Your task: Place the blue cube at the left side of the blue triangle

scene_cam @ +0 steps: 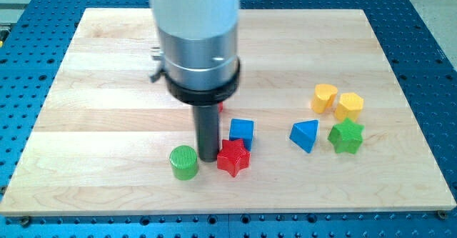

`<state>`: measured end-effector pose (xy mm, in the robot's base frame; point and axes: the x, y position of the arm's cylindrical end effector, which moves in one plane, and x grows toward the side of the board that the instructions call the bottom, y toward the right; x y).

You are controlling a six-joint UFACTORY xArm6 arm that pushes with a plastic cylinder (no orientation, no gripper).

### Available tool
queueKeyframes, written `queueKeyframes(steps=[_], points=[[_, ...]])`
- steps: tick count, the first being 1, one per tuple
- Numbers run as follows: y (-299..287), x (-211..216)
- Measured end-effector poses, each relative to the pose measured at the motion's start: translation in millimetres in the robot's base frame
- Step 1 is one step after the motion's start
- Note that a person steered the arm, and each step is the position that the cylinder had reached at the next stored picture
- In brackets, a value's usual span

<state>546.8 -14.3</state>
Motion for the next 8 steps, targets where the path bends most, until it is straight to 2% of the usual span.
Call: queueKeyframes(steps=[2,4,5,6,7,8], points=[[2,-26],[45,-26],[-8,-37],[-8,-74],[33,-86],[72,-67]])
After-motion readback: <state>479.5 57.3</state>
